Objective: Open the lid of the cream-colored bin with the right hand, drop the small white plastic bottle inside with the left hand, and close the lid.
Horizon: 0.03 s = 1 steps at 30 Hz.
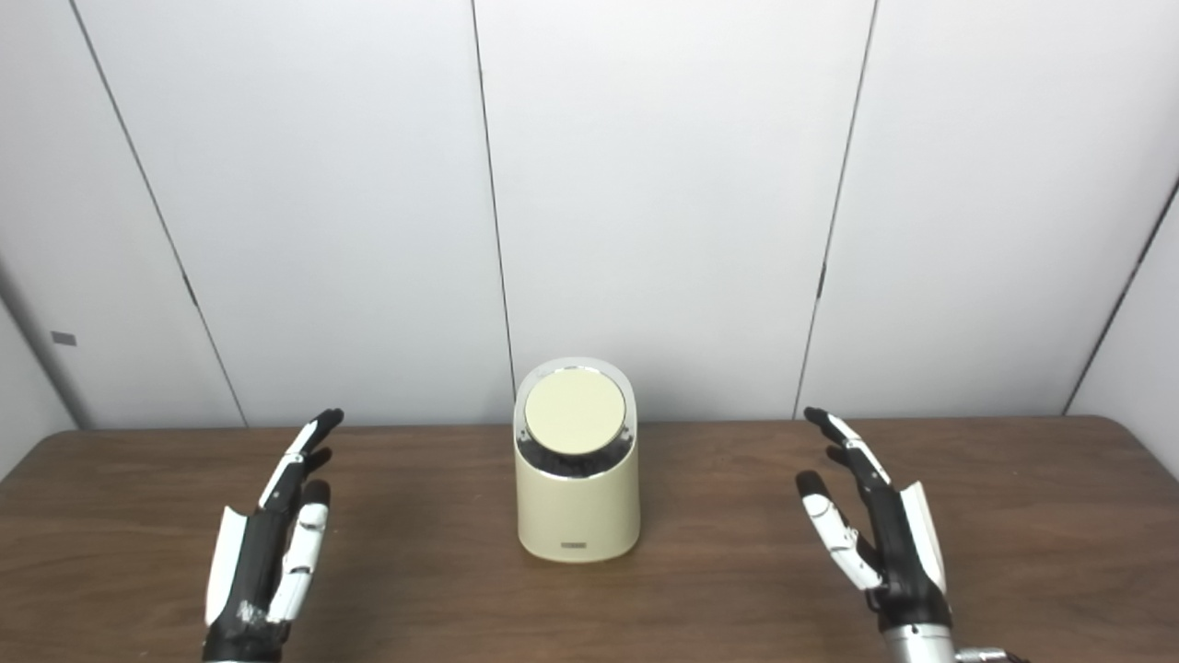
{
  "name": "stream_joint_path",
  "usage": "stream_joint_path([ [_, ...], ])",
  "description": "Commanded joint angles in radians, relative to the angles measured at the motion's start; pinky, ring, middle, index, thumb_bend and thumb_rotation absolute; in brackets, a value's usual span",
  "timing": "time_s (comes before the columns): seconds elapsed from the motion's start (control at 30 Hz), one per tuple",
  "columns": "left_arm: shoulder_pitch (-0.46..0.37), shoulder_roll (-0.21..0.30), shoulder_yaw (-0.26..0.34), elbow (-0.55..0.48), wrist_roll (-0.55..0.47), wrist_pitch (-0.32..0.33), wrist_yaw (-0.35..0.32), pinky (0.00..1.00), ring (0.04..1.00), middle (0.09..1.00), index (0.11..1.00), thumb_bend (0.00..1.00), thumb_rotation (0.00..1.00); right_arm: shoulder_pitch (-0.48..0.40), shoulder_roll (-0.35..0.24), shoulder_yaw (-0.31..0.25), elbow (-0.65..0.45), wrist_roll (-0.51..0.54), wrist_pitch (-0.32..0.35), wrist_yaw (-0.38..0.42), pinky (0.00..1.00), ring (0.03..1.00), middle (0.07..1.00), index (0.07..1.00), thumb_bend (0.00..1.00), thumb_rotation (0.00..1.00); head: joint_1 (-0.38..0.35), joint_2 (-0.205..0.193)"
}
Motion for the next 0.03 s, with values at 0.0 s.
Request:
stream_joint_path([
  [0.0, -0.008, 0.008, 0.007, -0.024, -0.019, -0.023, 0.008, 0.88, 0.945, 0.946, 0.917, 0.2, 1.0, -0.008, 0.008, -0.008, -0.02, 0.041, -0.056, 0.009, 0.84, 0.903, 0.908, 0.864, 0.31, 0.83, -0.003, 0.002],
])
